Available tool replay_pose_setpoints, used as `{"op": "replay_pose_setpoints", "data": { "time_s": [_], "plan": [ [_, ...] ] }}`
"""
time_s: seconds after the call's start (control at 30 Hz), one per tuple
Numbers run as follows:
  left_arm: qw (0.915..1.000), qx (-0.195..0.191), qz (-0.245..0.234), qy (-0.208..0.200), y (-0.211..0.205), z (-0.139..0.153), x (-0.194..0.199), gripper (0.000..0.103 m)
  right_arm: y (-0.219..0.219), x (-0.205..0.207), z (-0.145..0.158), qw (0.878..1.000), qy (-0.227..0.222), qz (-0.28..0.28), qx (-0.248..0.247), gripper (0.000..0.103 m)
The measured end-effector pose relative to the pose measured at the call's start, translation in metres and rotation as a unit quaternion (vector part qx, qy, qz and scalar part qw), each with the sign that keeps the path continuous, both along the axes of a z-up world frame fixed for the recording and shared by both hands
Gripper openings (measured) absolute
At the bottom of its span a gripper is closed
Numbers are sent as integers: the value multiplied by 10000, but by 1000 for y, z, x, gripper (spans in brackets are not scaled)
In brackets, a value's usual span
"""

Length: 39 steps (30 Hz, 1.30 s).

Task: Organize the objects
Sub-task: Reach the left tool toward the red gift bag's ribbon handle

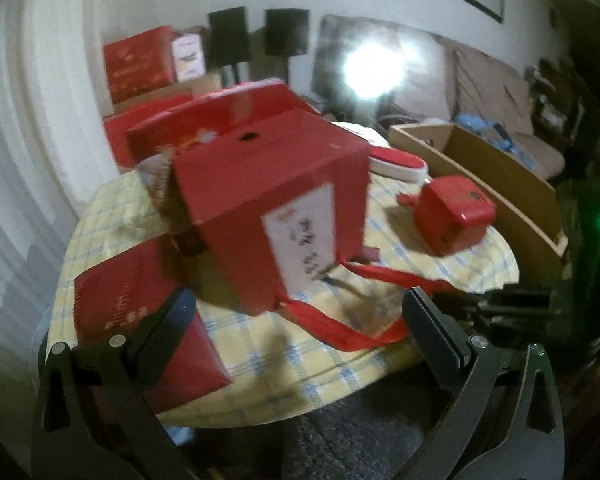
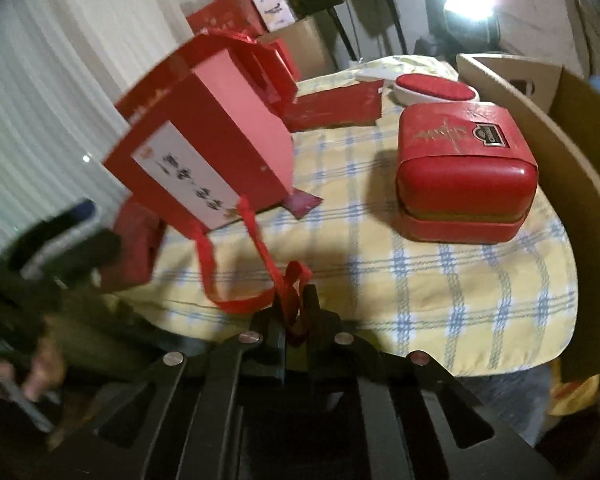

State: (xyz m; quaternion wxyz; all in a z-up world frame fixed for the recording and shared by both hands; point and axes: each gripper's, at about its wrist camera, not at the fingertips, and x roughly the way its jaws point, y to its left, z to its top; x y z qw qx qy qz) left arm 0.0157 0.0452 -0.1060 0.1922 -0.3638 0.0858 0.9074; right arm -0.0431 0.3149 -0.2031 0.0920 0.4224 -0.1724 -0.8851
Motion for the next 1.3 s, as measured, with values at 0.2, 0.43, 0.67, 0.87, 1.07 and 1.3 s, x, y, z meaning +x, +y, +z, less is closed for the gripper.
{"op": "replay_pose_setpoints", "data": {
  "time_s": [0.2,0.43,0.67,0.87,1.07,1.3],
  "plan": [
    [9993,-222,-299,-82,14,-10,4,103,-3,9,9,9998,72,116,-159,6],
    [9983,-387,-414,-99,16,-13,5,103,-5,13,-3,9984,14,2,569,6],
    [9979,-81,-518,-384,19,-13,5,103,5,26,-1,9970,177,-158,732,9],
    [9957,-201,-851,-301,48,-21,14,103,30,34,0,9973,195,-499,495,26],
    [9885,-1033,-1090,177,82,-47,13,103,54,49,10,9941,316,-898,527,36],
    [9823,-1301,-1338,-146,85,-74,-4,84,70,57,11,9932,282,-1034,465,40]
  ]
}}
